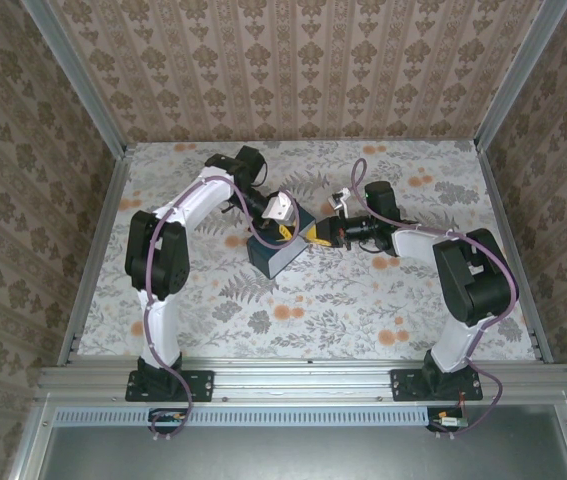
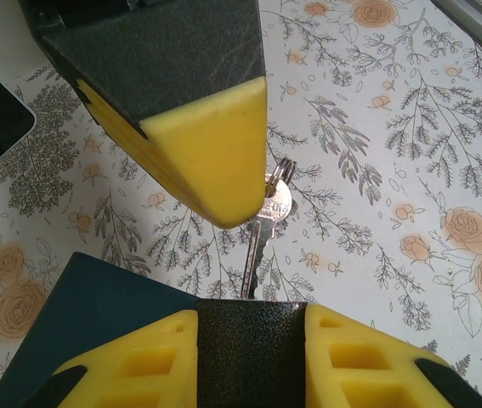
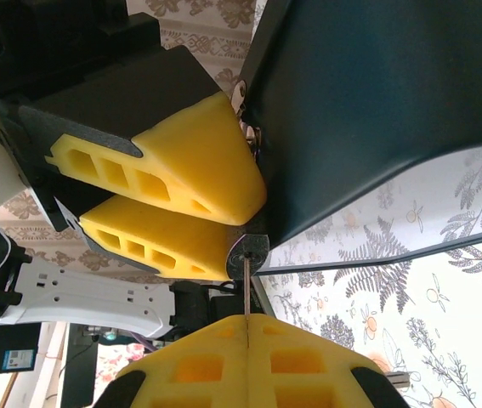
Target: Unlock the padlock with the key
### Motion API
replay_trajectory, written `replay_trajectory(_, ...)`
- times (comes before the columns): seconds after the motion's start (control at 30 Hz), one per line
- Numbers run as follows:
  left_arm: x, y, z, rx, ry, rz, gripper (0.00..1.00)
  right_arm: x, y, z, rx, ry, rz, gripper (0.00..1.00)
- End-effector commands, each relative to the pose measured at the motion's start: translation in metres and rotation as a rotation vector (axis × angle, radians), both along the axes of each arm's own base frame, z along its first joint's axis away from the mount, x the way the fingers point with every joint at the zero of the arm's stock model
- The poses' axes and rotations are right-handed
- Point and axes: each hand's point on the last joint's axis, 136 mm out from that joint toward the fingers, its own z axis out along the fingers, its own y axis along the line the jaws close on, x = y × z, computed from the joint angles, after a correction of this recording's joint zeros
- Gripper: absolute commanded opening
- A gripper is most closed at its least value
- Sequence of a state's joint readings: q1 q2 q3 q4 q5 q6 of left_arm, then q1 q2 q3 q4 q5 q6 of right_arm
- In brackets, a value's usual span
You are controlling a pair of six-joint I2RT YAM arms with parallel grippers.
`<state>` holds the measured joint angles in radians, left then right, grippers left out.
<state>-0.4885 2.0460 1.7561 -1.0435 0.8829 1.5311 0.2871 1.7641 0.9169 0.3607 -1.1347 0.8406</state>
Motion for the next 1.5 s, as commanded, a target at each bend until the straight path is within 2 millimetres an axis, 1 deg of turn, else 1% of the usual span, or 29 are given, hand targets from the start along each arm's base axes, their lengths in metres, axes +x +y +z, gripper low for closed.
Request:
replay_trajectory(0.0, -0.013, 0.005, 0.011, -0.014, 0.022, -0.016, 0.19, 0.005, 0.007, 0.008, 0.020, -0.034, 0.023, 0.00)
replay_trajectory(0.2, -0.016, 0.004, 0.012, -0.019, 0.023, -0.022, 0.19, 0.006, 0.011, 0.013, 0.031, -0.041, 0.028, 0.00)
replay_trajectory(0.33, -0.016, 0.003, 0.012, -0.023, 0.026, -0.024, 0.18, 0.008, 0.013, 0.012, 0.028, -0.037, 0.023, 0.00)
replay_trajectory(0.47, -0.018, 0.002, 0.012, -0.028, 0.032, -0.029, 0.18, 0.008, 0.019, 0.012, 0.031, -0.031, 0.025, 0.00)
replay_trajectory(0.6, -0.020, -0.001, 0.016, -0.048, 0.041, -0.033, 0.18, 0.012, 0.027, 0.014, 0.044, -0.023, 0.017, 0.00)
replay_trajectory(0.7, -0.021, -0.003, 0.014, -0.048, 0.042, -0.035, 0.17, 0.016, 0.033, 0.017, 0.067, -0.016, 0.008, 0.00)
replay_trajectory(0.83, -0.014, -0.005, 0.011, -0.048, 0.022, 0.001, 0.16, 0.015, 0.040, 0.022, 0.099, -0.008, 0.007, 0.00)
replay_trajectory(0.97, -0.015, -0.004, 0.011, -0.071, 0.018, 0.005, 0.15, 0.019, 0.033, 0.021, 0.136, 0.022, -0.026, 0.00)
replay_trajectory(1.03, -0.018, -0.004, 0.012, -0.083, 0.013, 0.001, 0.15, 0.024, 0.029, 0.024, 0.173, 0.044, -0.046, 0.00)
replay_trajectory(1.1, -0.017, -0.004, 0.014, -0.095, 0.016, 0.007, 0.15, 0.028, 0.030, 0.024, 0.192, 0.072, -0.051, 0.00)
replay_trajectory(1.13, -0.015, -0.005, 0.015, -0.102, 0.014, 0.016, 0.15, 0.027, 0.032, 0.024, 0.195, 0.083, -0.044, 0.00)
replay_trajectory(1.23, -0.006, -0.005, 0.011, -0.092, 0.010, 0.050, 0.15, 0.025, 0.035, 0.022, 0.186, 0.099, -0.051, 0.00)
replay_trajectory(1.33, -0.007, -0.005, 0.013, -0.099, 0.027, 0.050, 0.15, 0.017, 0.039, 0.020, 0.177, 0.124, -0.062, 0.00)
replay_trajectory(1.47, -0.005, -0.007, 0.016, -0.110, 0.024, 0.060, 0.15, 0.011, 0.039, 0.015, 0.149, 0.122, -0.080, 0.00)
